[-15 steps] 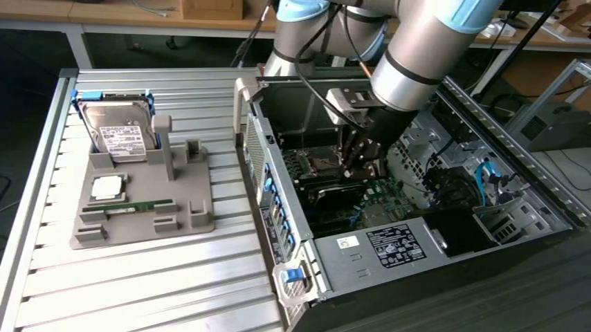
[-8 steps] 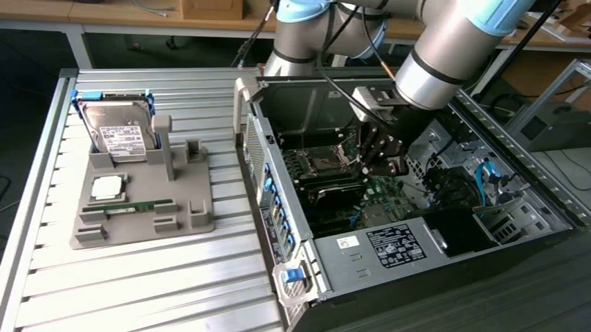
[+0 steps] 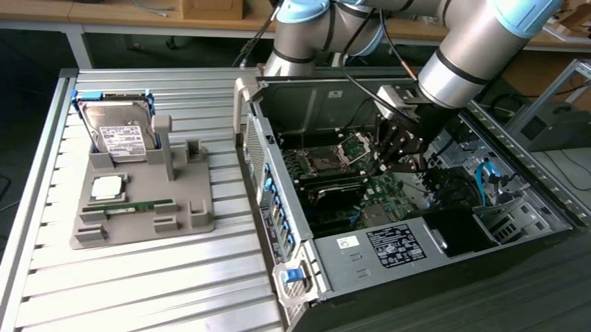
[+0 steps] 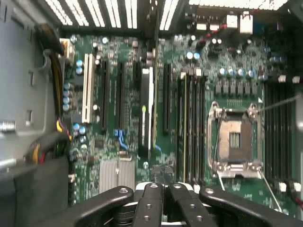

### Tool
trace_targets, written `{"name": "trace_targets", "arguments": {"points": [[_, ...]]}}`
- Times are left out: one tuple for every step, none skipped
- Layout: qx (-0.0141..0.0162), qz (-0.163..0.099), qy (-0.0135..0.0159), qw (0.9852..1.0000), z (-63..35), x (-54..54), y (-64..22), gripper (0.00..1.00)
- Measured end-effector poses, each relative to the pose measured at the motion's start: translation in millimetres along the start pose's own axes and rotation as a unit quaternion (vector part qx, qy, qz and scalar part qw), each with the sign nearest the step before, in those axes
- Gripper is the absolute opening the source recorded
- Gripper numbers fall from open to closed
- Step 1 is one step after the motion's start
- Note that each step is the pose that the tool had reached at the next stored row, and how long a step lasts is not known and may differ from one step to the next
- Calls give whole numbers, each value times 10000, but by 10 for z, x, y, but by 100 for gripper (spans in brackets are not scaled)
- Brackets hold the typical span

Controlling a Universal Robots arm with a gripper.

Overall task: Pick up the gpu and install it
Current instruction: 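Press down on the gpu until it lock into place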

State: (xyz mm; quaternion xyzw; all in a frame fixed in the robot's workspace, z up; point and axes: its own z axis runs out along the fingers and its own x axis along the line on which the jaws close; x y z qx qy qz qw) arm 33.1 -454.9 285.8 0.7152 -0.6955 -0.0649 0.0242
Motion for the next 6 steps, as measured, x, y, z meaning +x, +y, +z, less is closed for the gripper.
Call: {"name": "trace_targets", "arguments": {"points": [[0, 0, -1, 10000, 0, 0, 0, 10], [0, 1, -1, 10000, 0, 1, -1, 10], [0, 0, 0, 10000, 0, 1, -1, 10], [0, 1, 0, 10000, 0, 1, -1, 10], [0, 0, -1, 10000, 0, 1, -1, 10], [0, 1, 0, 10000, 0, 1, -1, 10]]}}
